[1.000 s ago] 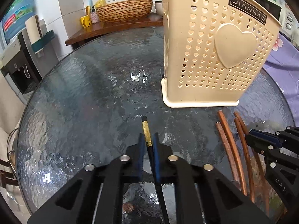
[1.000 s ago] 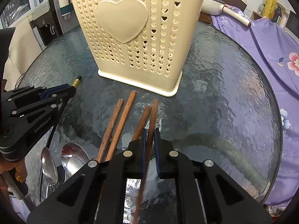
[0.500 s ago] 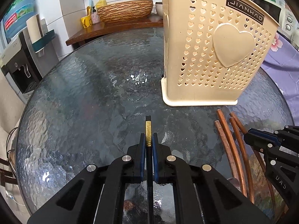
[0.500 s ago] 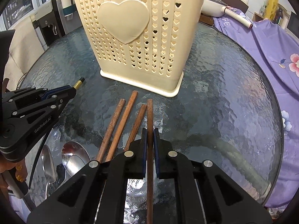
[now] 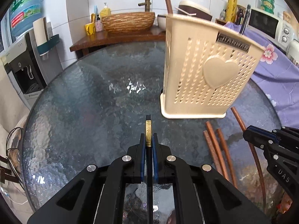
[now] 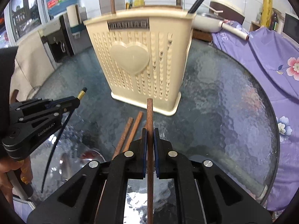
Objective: Organize utensils
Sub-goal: 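Lift both chopsticks and lower them into the cream utensil holder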
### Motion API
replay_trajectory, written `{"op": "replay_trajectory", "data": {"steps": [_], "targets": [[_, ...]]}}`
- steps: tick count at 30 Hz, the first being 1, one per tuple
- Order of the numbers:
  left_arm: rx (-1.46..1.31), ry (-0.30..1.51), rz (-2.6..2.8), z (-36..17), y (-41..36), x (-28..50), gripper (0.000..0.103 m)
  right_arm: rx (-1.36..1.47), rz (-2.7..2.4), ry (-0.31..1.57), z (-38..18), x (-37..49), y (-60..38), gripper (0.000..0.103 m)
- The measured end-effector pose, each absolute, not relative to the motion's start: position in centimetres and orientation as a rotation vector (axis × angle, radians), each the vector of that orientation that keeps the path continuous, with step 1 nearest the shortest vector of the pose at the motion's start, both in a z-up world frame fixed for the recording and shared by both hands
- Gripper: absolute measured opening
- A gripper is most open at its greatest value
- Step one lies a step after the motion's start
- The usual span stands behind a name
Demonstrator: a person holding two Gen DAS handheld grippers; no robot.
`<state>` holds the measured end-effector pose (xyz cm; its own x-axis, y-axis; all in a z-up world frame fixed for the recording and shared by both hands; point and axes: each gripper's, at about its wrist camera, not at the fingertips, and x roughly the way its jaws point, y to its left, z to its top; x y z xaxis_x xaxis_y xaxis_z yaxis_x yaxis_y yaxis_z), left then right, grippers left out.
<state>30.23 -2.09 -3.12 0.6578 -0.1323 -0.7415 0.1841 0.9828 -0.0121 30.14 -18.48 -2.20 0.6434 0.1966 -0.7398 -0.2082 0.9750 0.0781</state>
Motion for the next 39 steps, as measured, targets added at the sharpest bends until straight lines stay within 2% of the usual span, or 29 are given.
{"op": "replay_trajectory", "data": {"steps": [21, 39], "targets": [[-0.002, 0.624, -0.297, 6.0, -1.5, 25.3, 0.007, 0.098, 0.379, 0.559, 9.1, 24.0, -20.9, 0.008], [-0.035, 0.567, -0.351, 9.1, -1.3, 23.4, 0.007, 0.061, 0.409, 0.485, 12.5, 21.8, -20.7, 0.008]]}}
